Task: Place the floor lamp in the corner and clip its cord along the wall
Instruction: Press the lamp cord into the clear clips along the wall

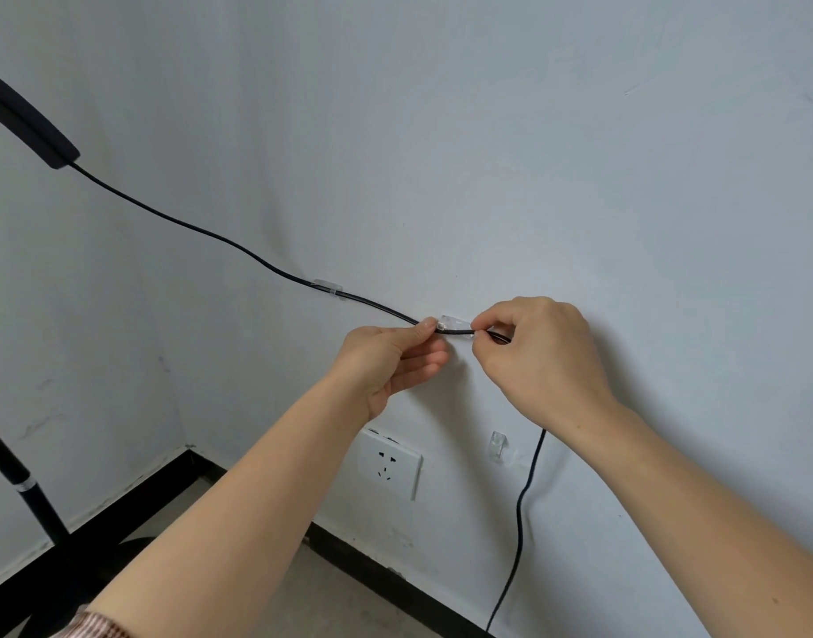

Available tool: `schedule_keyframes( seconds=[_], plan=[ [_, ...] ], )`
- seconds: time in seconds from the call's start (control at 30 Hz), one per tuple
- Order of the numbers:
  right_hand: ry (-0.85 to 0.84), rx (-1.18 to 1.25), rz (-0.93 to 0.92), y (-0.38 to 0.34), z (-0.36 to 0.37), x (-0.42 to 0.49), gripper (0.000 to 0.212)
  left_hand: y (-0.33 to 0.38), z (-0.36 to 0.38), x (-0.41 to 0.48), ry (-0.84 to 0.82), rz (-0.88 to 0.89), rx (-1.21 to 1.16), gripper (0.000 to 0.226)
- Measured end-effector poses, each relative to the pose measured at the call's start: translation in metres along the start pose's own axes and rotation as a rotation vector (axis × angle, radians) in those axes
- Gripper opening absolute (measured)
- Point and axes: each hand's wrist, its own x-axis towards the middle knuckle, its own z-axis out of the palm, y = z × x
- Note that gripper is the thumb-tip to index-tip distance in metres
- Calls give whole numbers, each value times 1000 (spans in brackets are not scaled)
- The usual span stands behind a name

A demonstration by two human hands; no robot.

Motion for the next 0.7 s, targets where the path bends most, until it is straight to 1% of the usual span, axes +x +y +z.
schedule_keyframes(
  seconds=[0.13, 0.3, 0.47, 0.6, 0.7],
  plan=[
    [7, -87, -47, -3, -2, 4, 19, 1, 3, 0, 12, -17, -13, 18],
    [18, -114, -59, 0, -4, 3, 18, 0, 4, -1, -3, -14, 18, 29],
    [16, -171, -100, 8, -2, -1, 20, 3, 8, 0, -4, 25, 28, 23],
    [17, -133, -102, 15, 1, -6, 20, 2, 9, 2, 37, 64, 89, 21],
    [-2, -130, -116, 20, 5, -11, 19, 1, 9, 3, 55, 99, 93, 20]
  ],
)
